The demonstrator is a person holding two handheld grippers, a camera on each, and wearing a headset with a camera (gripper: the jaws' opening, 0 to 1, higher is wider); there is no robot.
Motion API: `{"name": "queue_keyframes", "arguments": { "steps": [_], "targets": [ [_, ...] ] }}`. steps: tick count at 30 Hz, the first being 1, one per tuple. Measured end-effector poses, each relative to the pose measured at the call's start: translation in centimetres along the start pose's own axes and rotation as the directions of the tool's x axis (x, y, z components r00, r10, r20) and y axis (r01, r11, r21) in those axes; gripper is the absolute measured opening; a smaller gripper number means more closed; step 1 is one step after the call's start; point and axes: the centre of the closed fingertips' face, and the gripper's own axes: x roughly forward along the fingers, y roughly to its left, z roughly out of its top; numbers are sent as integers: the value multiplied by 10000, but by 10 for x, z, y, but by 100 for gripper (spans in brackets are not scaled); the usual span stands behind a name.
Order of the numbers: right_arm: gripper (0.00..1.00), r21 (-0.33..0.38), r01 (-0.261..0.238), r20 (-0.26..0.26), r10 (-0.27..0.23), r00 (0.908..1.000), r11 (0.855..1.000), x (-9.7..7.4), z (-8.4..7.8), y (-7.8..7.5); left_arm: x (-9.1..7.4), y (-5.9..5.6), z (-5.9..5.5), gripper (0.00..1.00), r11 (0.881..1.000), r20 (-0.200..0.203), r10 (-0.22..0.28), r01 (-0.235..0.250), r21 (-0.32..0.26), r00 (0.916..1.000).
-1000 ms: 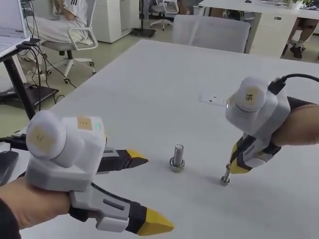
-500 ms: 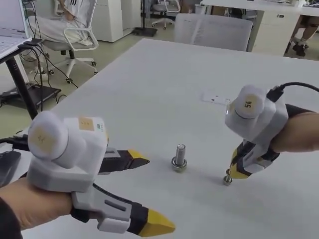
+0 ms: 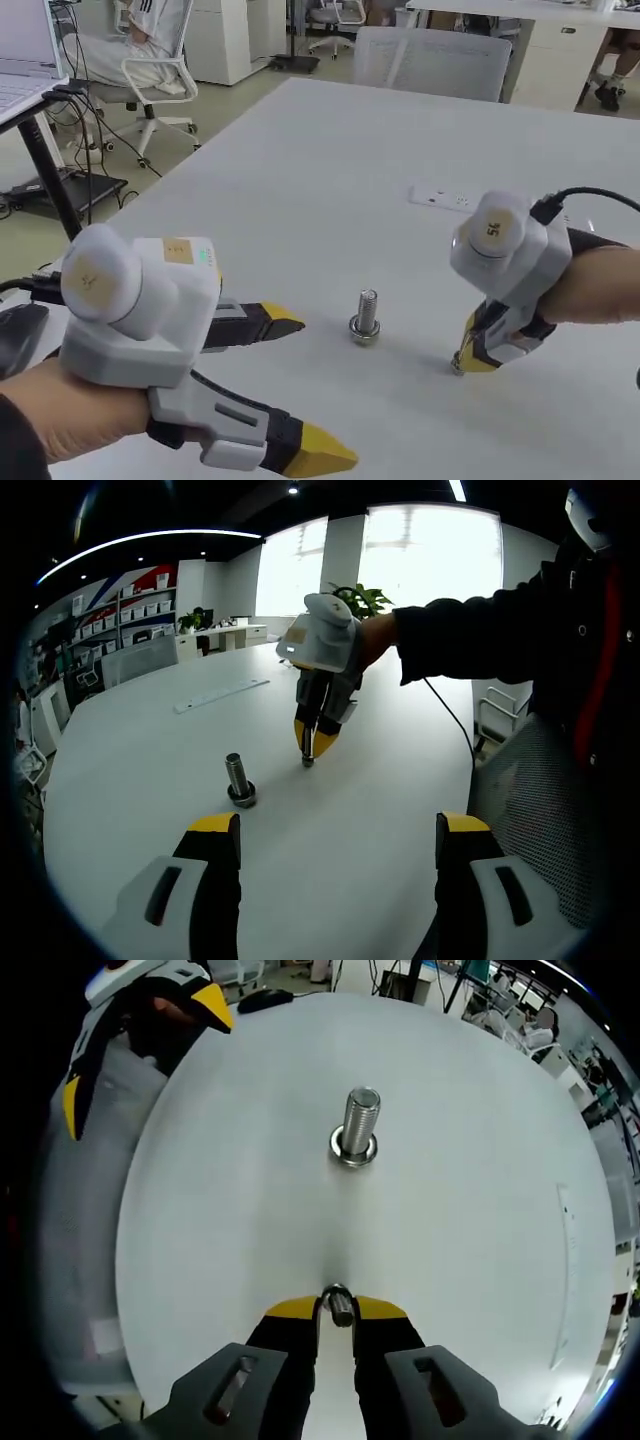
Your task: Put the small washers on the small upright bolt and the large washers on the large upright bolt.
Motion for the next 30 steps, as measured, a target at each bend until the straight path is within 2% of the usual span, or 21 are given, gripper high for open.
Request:
{"name": "queue_keyframes", "arguments": {
  "steps": [4, 13, 21, 26, 30],
  "targets": [
    [14, 7, 21, -31, -21, 10000, 10000, 5, -2, 0, 0, 0, -1, 80, 10000, -5, 5, -5, -4, 10000],
    [14, -9, 49, 17, -49, 10000, 10000, 6, -2, -2, 0, 0, -1, 80, 10000, -10, 2, -2, 3, 10000],
    [18, 135, 66, 184, -69, 9998, 9999, 4, -2, -2, 1, 0, -1, 80, 10000, -16, 1, -1, 18, 10000],
    [23, 318, 53, 384, -65, 9992, 9995, -1, -4, 1, 1, 0, -1, 80, 10000, -8, -16, 16, 10, 10000],
    [35, 588, 68, 788, -114, 9968, 9982, -5, -3, 6, 2, -1, -1, 80, 10000, 0, -37, 37, 42, 10000]
  ]
}}
